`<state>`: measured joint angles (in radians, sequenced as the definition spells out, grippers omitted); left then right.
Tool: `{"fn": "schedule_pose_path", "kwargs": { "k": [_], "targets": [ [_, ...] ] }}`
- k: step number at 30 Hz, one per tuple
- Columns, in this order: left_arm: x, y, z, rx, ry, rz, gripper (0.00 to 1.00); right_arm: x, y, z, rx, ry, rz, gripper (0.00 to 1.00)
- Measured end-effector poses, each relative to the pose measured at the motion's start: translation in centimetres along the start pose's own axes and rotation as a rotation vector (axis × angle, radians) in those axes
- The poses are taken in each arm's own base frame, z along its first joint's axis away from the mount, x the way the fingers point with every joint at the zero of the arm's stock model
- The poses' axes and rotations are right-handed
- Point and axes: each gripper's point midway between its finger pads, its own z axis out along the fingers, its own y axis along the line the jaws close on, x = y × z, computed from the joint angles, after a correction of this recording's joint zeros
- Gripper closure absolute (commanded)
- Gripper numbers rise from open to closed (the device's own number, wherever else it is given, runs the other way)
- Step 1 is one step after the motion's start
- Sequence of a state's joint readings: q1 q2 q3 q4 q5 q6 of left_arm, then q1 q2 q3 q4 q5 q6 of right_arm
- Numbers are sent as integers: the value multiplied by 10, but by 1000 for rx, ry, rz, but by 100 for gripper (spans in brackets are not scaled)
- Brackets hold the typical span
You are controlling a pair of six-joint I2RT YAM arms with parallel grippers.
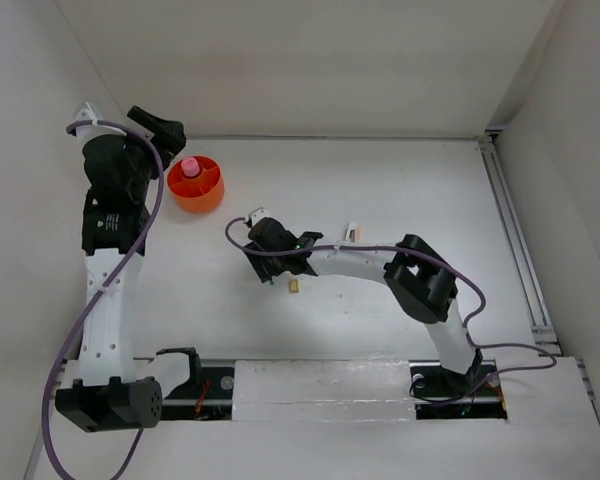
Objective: Sort the stationery into containers
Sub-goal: Grab a piece of stationery with the right arm
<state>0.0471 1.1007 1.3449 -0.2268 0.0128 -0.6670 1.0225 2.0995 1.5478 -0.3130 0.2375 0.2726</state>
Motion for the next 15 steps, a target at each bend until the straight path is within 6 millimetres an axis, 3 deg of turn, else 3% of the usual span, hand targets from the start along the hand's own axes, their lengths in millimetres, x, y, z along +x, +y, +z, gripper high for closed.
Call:
{"fn": "schedule_pose_path", "kwargs": {
  "k": [6,10,15],
  "targets": [
    [10,7,-14,1,18,10,0,-10,4,20,26,7,-10,49],
    [7,5,-24,12,7,30,0,-1,-4,27,75,39,-3,56],
    [5,5,-29,12,3,45,0,0,-1,27,84,46,15,78]
  ]
}}
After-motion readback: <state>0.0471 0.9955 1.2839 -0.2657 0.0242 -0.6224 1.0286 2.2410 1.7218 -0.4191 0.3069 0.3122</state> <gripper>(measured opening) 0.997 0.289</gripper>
